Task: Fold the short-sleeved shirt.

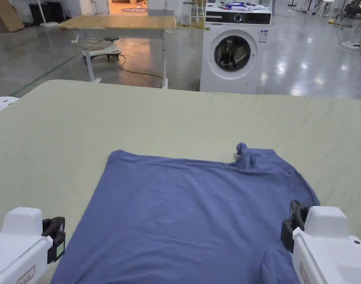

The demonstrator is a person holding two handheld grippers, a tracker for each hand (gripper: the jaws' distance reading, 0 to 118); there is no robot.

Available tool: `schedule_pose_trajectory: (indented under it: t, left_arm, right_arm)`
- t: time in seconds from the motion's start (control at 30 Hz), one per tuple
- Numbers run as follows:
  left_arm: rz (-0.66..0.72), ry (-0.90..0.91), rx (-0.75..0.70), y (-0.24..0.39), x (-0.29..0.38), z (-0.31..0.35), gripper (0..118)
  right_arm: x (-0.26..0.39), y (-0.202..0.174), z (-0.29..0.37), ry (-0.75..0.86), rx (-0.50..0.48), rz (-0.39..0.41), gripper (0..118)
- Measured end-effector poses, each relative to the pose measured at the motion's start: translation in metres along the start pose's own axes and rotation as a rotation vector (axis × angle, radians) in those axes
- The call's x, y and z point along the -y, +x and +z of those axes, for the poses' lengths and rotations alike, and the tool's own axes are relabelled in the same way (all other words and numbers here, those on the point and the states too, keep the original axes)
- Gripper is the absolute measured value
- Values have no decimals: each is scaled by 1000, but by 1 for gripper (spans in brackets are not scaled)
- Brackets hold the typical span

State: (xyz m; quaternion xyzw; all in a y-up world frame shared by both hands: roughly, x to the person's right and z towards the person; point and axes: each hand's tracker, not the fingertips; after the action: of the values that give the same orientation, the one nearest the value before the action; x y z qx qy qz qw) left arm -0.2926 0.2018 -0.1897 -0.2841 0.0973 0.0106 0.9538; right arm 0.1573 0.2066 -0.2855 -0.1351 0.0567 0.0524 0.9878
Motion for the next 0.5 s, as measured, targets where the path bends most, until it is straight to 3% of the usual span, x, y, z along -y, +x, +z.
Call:
schedule_pose_trajectory:
  t: [0.33, 0.4, 0.47, 0.5]
  left_arm:
    - [94, -272, 77, -32, 44, -23, 3]
    - [138, -310, 79, -33, 45, -37, 19]
    - [155, -371, 50, -24, 43, -47, 49]
    - [147, -385, 38, -21, 44, -52, 55]
  right_arm:
    - [22, 4, -9, -90, -17, -12, 0]
    - [23, 5, -10, -98, -16, -10, 0]
    - [24, 7, -10, -107, -11, -7, 0]
    - [25, 9, -10, -111, -9, -6, 0]
